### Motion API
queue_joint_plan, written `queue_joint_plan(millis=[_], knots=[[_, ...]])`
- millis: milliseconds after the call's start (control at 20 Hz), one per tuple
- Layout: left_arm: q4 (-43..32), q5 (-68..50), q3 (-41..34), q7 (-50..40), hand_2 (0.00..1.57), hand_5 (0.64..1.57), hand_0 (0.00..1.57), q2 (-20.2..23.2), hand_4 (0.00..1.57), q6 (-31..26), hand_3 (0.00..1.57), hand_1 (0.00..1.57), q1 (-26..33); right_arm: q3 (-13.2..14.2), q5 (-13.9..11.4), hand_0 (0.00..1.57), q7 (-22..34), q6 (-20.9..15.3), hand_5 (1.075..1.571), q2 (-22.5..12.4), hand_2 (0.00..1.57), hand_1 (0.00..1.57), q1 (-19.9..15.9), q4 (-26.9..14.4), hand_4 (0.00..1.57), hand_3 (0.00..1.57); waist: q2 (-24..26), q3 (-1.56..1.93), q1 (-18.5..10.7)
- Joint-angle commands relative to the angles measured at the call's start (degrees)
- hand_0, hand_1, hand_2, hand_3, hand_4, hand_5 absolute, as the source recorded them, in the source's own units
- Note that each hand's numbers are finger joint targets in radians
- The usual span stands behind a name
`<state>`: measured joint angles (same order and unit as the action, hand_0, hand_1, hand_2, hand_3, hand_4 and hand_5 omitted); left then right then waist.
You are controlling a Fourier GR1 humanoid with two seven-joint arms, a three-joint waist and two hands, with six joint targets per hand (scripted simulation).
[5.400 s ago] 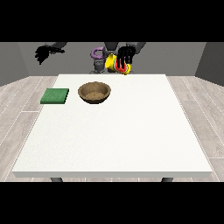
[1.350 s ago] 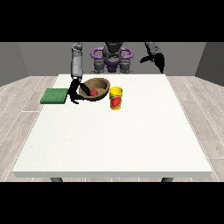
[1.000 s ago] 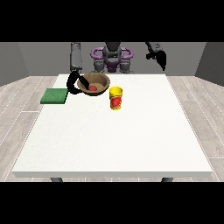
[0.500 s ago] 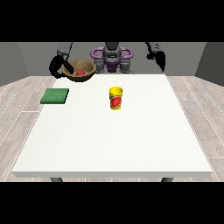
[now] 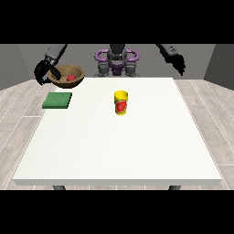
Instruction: Pick the cup and pour the ball into the bowl, then pick the bowl and place it on the pad
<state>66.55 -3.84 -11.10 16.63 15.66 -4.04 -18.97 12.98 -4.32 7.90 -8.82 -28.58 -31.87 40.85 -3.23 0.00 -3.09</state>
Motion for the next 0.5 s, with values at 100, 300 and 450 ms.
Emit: queue_joint_plan(millis=[100,300,450], knots=[[-1.58,-8.49,-10.73,3.87,0.0,1.567,0.0,12.12,1.31,-9.98,0.0,0.0,-0.01,4.2,2.09,1.57,-7.69,-0.74,1.571,-2.11,1.57,1.57,4.03,-1.22,0.87,0.0,-4.73,0.01,-3.08],[-6.71,-12.68,-16.14,3.47,0.0,1.571,0.0,18.84,1.28,-15.23,0.0,0.0,-1.91,5.86,2.86,1.57,-9.06,1.49,1.568,-6.12,1.57,1.57,2.12,-1.06,0.8,0.0,-7.48,0.0,-2.73],[-9.06,-14.25,-18.28,6.71,0.0,1.566,0.0,21.37,1.23,-18.64,0.0,0.0,-1.88,8.91,5.35,1.57,-12.57,0.61,1.567,-5.37,1.57,1.57,1.56,-2.68,0.79,0.0,-11.1,0.03,-3.23]])
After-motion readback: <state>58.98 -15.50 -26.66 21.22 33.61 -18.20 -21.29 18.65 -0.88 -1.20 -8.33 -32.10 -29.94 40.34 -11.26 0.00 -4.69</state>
